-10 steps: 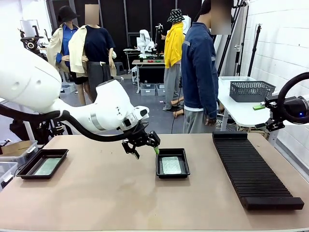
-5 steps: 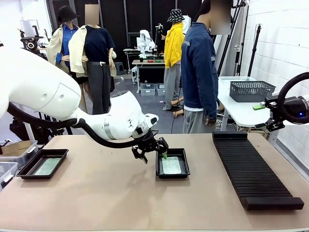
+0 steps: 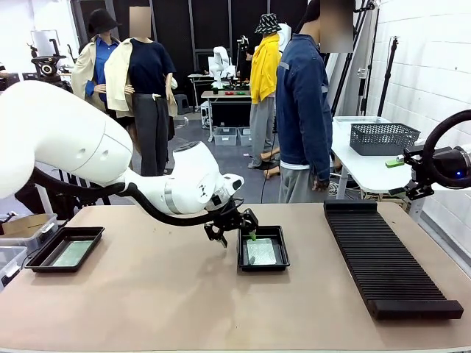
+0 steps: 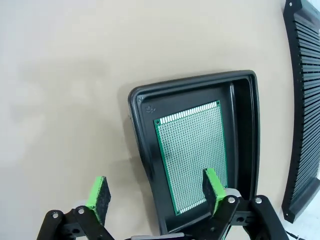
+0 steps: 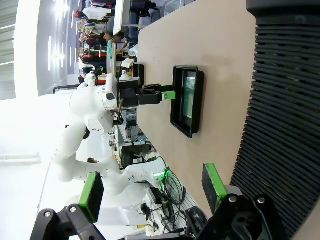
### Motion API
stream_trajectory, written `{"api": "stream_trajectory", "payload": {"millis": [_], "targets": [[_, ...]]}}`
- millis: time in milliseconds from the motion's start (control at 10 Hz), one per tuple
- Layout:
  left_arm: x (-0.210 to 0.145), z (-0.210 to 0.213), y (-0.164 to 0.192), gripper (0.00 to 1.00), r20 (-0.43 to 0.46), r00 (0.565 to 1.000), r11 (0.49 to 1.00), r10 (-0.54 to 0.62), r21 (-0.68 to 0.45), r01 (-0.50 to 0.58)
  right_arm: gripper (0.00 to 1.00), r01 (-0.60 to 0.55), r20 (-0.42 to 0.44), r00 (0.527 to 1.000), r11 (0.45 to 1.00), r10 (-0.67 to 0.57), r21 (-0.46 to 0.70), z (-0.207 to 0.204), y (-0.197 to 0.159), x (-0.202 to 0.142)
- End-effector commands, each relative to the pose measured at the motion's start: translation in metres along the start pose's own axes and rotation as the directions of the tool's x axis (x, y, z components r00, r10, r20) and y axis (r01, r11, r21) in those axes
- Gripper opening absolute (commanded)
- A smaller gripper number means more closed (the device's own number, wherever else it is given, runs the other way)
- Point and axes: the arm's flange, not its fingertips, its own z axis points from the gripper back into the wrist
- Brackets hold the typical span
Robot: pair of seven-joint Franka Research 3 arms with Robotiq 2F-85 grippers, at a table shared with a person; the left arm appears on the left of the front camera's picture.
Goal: Inspect and transfer BCBs to ESD trays.
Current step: Pick up the ESD tray and place it on the left side of the table.
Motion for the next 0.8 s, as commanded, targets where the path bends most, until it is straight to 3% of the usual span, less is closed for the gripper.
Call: {"api": "stream_trajectory", "payload": {"millis": [0,100,500,700], "targets": [[0.0035,-0.0025,-0.0076,0.89,0.017,1.000,1.000,0.000,0.029,0.000,1.00,0.009,-0.001,1.000,1.000,-0.009,0.000,-0.0001,0.0003,0.0000],[0.0022,-0.0018,-0.0089,0.76,0.004,1.000,0.999,-0.011,0.032,0.010,1.00,0.009,-0.001,1.000,1.000,-0.009,0.000,-0.0001,0.0003,0.0000],[0.0026,0.0037,-0.0084,0.00,-0.039,0.999,0.998,-0.013,0.058,0.015,1.00,0.009,-0.001,1.000,1.000,-0.009,0.000,-0.0001,0.0003,0.0000],[0.0061,0.0036,-0.0055,0.00,-0.040,0.999,0.998,-0.001,0.062,0.003,1.00,0.009,-0.001,1.000,1.000,-0.009,0.000,-0.0001,0.0003,0.0000]]}}
